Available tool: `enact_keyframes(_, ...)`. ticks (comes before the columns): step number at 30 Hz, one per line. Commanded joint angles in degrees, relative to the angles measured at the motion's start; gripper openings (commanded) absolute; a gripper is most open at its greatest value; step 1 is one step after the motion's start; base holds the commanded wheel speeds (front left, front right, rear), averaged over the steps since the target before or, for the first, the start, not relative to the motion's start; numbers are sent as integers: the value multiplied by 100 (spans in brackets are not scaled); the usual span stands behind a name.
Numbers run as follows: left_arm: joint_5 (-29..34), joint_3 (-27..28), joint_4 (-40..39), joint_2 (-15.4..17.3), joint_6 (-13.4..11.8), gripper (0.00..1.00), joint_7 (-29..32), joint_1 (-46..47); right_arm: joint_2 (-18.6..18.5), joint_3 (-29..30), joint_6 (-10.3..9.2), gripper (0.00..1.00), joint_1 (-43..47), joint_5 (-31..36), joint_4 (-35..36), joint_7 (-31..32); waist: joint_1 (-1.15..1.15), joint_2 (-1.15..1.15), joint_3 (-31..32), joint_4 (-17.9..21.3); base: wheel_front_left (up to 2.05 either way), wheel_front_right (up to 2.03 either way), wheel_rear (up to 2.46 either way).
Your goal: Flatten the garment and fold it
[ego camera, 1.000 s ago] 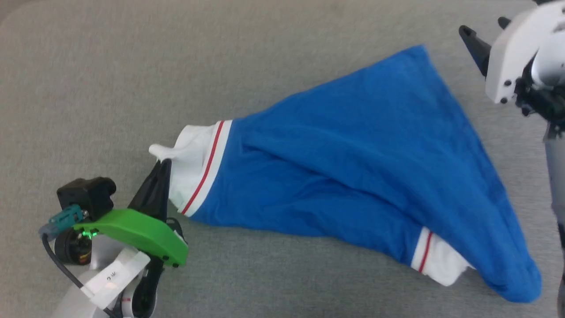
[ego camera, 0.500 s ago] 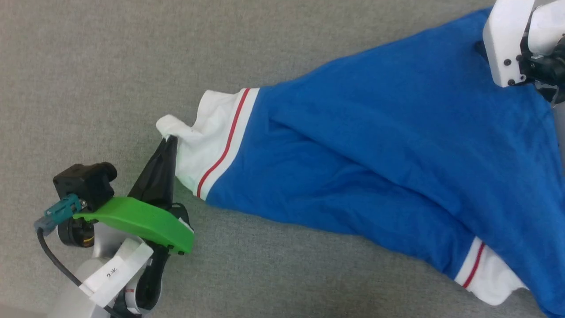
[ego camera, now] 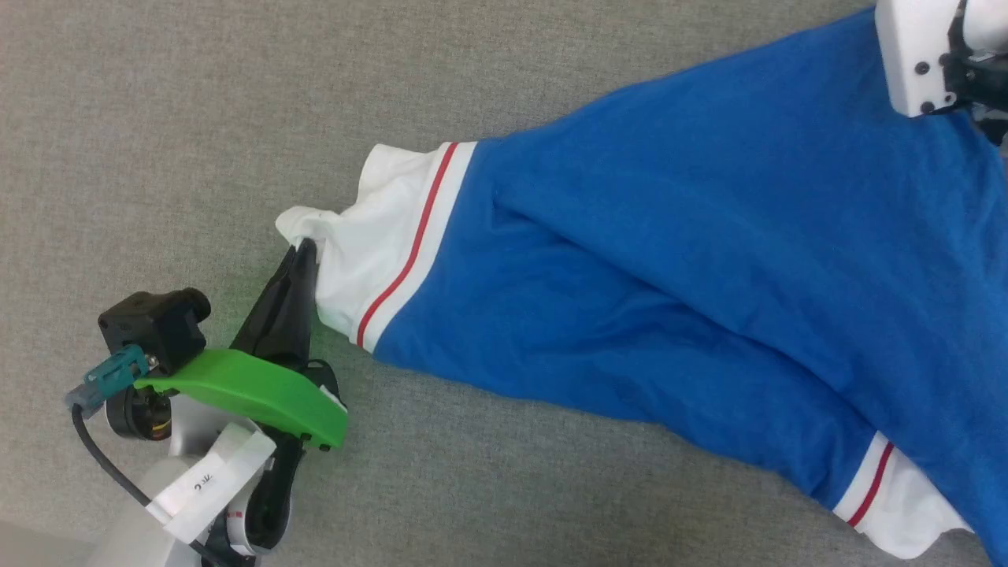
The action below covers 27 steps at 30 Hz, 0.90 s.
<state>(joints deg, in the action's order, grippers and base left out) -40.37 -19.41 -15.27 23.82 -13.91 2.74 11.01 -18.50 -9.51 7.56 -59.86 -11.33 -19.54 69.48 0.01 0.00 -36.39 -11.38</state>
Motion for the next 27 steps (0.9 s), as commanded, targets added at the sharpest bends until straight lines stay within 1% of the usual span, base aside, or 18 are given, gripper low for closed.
enact_keyframes(1, 40, 4, 14, 12, 19, 0, -23, 129, 1, 6, -8, 0, 270, 4, -185, 96, -1, 0, 65, 37, 0, 0, 0)
enact_keyframes(6, 47, 16, 50, 62, 2, 0, -9, 99, 64, 200, -8, 0, 280, 42, -110, -201, -1, 0, 333, 175, 0, 0, 0)
enact_keyframes(7, 47, 22, 60, 85, -9, 0, 5, 85, 127, 311, -8, 0, 308, -24, -88, -400, -1, 0, 474, 242, 0, 0, 0)
enact_keyframes(10, 48, 37, 81, 129, -34, 0, 35, 51, 204, 425, -8, 0, 374, -200, -21, -720, -1, 0, 741, 362, 0, 0, 0)
enact_keyframes(15, 34, 74, 107, 223, -97, 0, 109, -75, 143, 517, -8, 0, 682, -566, 257, -1168, -1, 0, 1249, 601, 0, 0, 0)
enact_keyframes(19, 0, 102, 120, 289, -182, 0, 175, -287, 6, 660, -8, 0, 1211, -920, 606, -1439, -1, 0, 1703, 837, 0, 0, 0)
enact_keyframes(22, -37, 113, 120, 318, -244, 0, 216, -461, -64, 842, -8, 0, 1781, -1142, 920, -1568, -1, 0, 2026, 1001, 0, 0, 0)
enact_keyframes(27, -92, 103, 125, 338, -307, 0, 265, -686, -51, 1167, -8, 0, 2801, -1499, 1441, -1674, -1, 0, 2428, 1208, 0, 0, 0)
